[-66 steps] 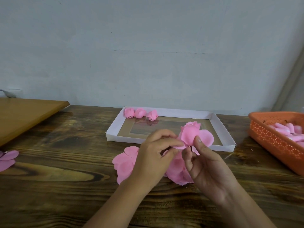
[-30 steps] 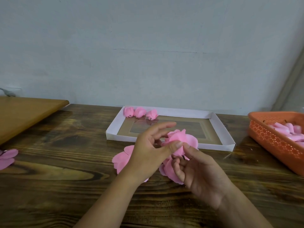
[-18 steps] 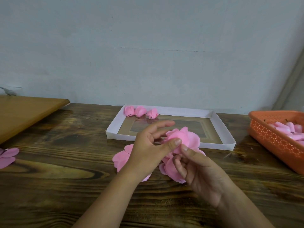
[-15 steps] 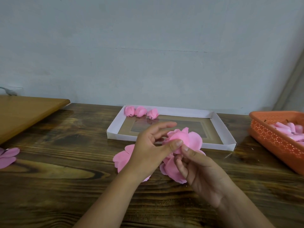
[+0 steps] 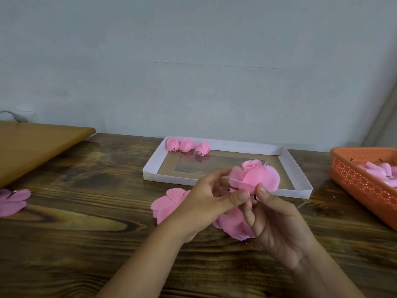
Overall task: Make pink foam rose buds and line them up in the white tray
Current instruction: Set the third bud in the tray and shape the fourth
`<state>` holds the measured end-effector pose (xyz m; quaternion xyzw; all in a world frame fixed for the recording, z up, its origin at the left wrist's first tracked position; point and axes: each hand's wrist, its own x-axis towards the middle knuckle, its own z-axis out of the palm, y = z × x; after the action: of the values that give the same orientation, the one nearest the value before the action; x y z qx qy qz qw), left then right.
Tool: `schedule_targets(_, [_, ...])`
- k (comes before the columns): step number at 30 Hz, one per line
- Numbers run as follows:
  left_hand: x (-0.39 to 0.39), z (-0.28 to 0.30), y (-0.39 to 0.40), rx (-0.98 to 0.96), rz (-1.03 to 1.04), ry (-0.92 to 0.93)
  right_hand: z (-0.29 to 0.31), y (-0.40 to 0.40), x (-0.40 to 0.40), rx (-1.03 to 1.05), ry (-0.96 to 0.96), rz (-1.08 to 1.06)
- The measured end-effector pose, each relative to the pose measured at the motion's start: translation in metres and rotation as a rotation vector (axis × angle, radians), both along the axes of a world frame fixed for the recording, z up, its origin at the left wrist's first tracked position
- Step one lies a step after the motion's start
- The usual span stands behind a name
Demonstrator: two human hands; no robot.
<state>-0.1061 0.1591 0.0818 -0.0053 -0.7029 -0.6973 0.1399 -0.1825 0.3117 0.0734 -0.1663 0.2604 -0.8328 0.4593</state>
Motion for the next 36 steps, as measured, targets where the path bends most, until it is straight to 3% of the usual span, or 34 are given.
schedule_targets(10, [-0.0028, -0.0027, -0.0052, 0.182, 0.038, 0.011, 0.004, 0.0019, 0.0002, 0.041, 0.058, 0.03])
schedule_targets(27, [0.0017, 0.0042, -0.0014, 0.195, 0.081, -0.01, 0.0016, -0.0004, -0.0002, 0.052, 0.073, 0.047])
schedule_targets(36, [0.0002, 0.0055, -0.0016, 0.414, 0.054, 0.024, 0.0001, -0.0004, -0.0016, 0.084, 0.115, 0.002])
